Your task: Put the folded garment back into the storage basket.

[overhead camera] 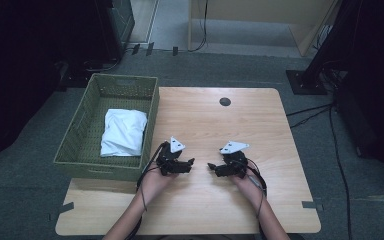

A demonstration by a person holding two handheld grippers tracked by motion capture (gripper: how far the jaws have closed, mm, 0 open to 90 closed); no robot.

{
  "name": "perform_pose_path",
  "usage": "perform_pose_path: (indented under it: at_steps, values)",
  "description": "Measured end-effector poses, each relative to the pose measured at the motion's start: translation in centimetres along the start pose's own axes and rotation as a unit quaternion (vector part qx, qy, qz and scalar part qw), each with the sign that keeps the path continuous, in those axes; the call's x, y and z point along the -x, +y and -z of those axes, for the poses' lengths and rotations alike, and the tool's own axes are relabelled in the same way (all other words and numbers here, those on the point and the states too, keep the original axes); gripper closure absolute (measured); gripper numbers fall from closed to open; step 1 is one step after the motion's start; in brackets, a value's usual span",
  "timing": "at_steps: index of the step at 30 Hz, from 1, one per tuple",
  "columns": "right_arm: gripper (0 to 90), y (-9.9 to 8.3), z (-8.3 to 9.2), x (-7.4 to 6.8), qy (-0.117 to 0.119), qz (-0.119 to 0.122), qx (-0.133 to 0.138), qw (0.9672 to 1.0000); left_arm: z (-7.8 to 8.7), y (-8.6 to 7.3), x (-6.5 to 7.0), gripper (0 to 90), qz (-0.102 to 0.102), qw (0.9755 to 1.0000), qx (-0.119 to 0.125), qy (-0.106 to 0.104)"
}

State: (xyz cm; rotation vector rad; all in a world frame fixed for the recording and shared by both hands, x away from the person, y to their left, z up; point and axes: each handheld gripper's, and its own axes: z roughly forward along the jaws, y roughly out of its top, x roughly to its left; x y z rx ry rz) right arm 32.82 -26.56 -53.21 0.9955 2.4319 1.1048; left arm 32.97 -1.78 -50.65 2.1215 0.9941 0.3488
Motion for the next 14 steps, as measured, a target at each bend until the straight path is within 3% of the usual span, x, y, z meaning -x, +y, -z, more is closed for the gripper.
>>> perform_pose_path:
  at_steps: [4,14]
  values:
    - [22.7,0.0,0.0,0.0,0.0,0.0,0.0,1.0,-0.3,-0.54,-0.08,27.4,-0.004,1.0,-0.008,-0.004]
    - [21.7,0.07,-0.09,0.01,-0.006,-0.005,0.0,1.0,-0.52,-1.11,-0.25,27.4,0.007,0.9999,-0.014,-0.008]
